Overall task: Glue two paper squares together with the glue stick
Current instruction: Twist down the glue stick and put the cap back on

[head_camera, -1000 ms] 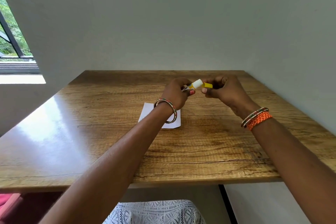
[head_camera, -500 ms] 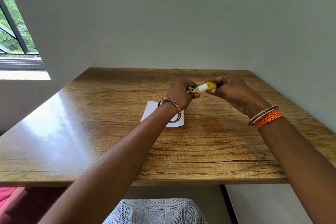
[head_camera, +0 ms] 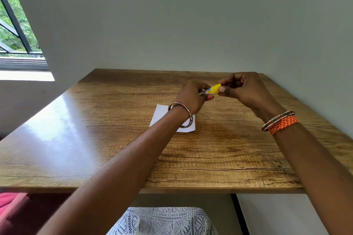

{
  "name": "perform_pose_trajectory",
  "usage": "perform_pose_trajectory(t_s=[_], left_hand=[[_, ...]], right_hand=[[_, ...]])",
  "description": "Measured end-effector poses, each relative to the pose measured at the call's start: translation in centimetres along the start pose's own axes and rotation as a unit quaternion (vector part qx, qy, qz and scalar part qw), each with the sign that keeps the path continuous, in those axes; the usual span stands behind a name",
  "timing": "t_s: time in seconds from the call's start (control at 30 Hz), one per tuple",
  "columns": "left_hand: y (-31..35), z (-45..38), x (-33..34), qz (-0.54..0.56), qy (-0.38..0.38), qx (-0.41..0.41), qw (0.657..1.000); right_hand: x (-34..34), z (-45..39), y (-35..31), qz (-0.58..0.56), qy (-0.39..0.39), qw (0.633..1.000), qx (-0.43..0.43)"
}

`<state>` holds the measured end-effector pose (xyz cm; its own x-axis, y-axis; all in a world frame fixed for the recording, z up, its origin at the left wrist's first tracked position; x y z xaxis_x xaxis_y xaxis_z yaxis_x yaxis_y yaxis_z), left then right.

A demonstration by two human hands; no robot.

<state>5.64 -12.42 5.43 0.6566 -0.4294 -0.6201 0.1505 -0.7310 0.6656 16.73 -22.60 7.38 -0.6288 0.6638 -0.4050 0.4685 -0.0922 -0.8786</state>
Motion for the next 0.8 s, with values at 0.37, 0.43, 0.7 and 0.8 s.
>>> perform_pose_trajectory(t_s=[0.37, 0.43, 0.7, 0.8], left_hand=[[0.4, 0.1, -0.5, 0.01, 0.059, -0.014, 0.998], [1.0, 0.3, -0.7, 0.02, 0.095, -0.015, 0.995], [-2.2, 2.2, -6.5, -0.008, 0.094, -0.053, 0.994], [-4.8, 3.2, -9.0, 0.028, 0.123, -0.099, 0.987]], right_hand=[[1.6, -0.9, -1.0, -0.085, 0.021, 0.995, 0.047], [1.4, -1.3, -1.6, -0.094, 0.046, 0.994, 0.04], [6.7, 0.7, -0.2, 0.004, -0.042, 0.997, 0.068], [8.8, 2.5, -0.6, 0.182, -0.053, 0.979, -0.076]])
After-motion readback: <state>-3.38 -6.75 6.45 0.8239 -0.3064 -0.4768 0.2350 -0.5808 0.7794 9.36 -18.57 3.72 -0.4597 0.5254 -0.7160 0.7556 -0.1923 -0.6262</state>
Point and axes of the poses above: each hand's wrist, its own z-axis away from the middle knuckle, its own x-axis out of the palm, y = z × x, the point moved 4 cm from there along -z, towards the middle knuckle, and after that the axes turned 6 degrees about x, right-handed, at the moved point
